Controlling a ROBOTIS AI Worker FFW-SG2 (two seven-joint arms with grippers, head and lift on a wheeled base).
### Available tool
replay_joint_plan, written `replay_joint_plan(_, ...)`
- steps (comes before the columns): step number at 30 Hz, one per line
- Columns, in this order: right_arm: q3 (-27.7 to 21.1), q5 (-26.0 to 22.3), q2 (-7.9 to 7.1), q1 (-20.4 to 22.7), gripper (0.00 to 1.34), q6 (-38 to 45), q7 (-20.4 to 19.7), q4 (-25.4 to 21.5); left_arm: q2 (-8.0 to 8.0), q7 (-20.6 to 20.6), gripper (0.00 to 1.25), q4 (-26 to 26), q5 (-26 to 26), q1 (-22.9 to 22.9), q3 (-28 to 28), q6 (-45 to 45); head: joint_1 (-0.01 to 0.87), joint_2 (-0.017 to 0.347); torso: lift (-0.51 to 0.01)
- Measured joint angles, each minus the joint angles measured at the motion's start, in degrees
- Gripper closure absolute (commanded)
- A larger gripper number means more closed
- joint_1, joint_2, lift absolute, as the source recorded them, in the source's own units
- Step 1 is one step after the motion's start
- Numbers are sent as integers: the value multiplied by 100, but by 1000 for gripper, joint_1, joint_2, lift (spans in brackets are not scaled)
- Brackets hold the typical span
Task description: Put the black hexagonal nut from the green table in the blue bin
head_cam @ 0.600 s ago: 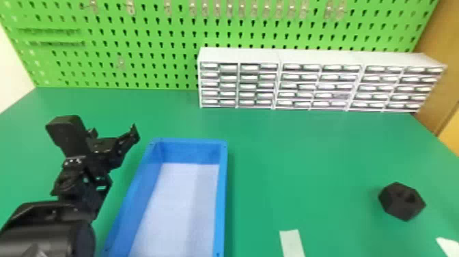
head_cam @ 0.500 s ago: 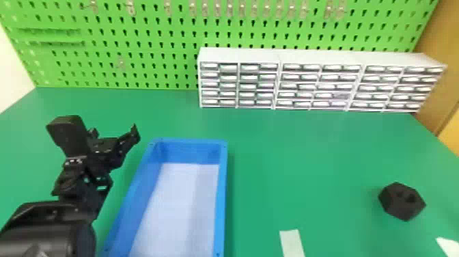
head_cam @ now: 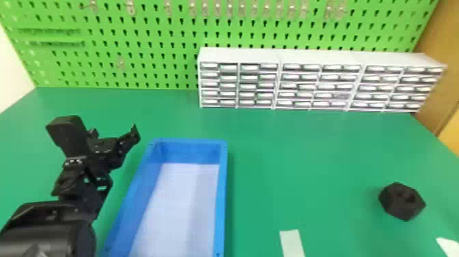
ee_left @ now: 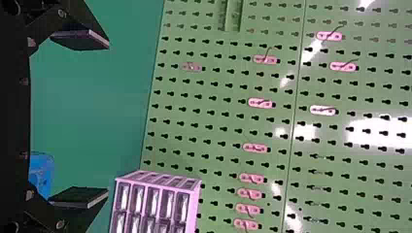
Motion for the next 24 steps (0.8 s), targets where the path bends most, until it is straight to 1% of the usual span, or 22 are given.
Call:
replay_joint_plan(14, 34, 5, 0, -7, 492, 90, 0, -1, 0, 0, 202, 0, 3, -3, -7, 0, 666, 32, -100)
replay_joint_plan(21, 88, 50, -4, -28, 493, 501, 0, -64, 0, -2, 202, 0, 3, -3, -3, 0, 666, 32, -100)
replay_joint_plan(24, 145, 81, -72, -41, 493, 774, 0, -107, 0, -4, 202, 0, 3, -3, -5, 0, 666, 32, -100)
